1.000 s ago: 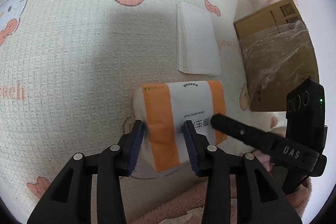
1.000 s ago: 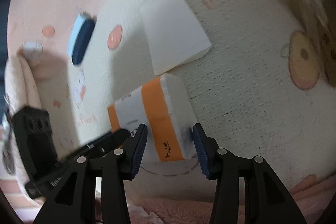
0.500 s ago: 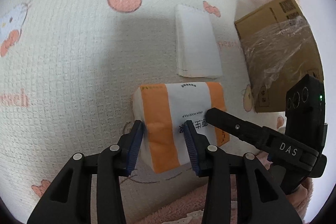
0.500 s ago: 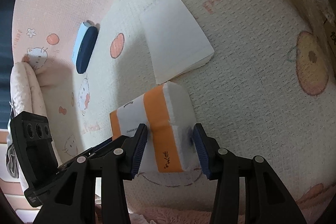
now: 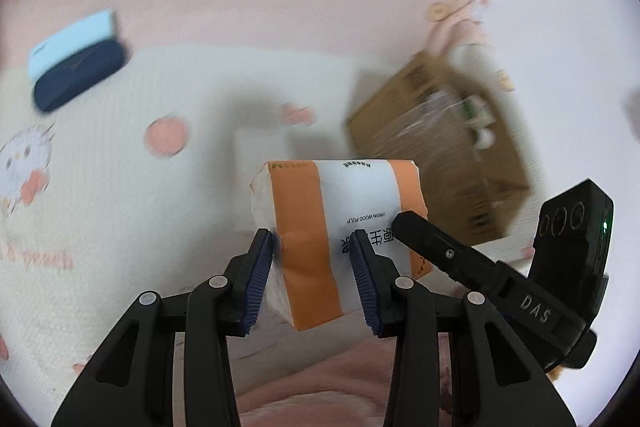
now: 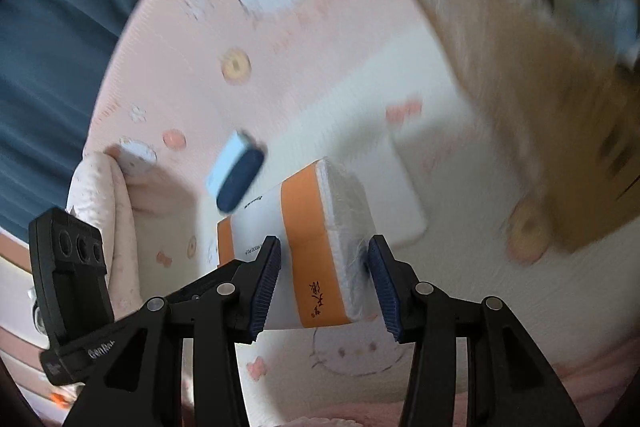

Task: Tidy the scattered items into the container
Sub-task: 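Carry the tissue pack to the cardboard box and lower it in, then open the right gripper to drop the tissue pack in the box, then move the right gripper to the white spiral notepad on the bed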

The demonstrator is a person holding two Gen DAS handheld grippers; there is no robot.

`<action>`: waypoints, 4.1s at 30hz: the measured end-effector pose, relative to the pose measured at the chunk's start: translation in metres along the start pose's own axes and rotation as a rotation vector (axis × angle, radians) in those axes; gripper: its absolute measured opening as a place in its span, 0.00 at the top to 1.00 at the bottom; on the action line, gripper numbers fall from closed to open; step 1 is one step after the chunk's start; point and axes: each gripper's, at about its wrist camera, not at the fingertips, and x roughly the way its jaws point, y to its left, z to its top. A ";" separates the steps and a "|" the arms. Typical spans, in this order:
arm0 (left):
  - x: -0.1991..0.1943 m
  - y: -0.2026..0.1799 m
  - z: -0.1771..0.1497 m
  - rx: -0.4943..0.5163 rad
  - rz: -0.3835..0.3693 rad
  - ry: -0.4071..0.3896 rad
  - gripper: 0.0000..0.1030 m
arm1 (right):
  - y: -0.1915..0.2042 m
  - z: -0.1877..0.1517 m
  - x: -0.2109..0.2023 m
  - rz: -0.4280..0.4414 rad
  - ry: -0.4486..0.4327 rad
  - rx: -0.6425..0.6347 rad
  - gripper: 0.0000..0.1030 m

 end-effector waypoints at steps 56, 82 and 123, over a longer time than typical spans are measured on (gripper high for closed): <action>0.148 -0.223 0.069 0.313 0.013 0.294 0.57 | -0.141 0.160 -0.099 -0.368 0.253 -0.024 0.57; 0.034 -0.048 0.014 0.184 0.136 0.062 0.45 | 0.005 0.037 -0.076 -0.280 0.089 -0.175 0.52; 0.224 0.080 0.116 0.206 -0.011 0.275 0.65 | -0.048 -0.006 0.171 -0.451 0.436 0.008 0.75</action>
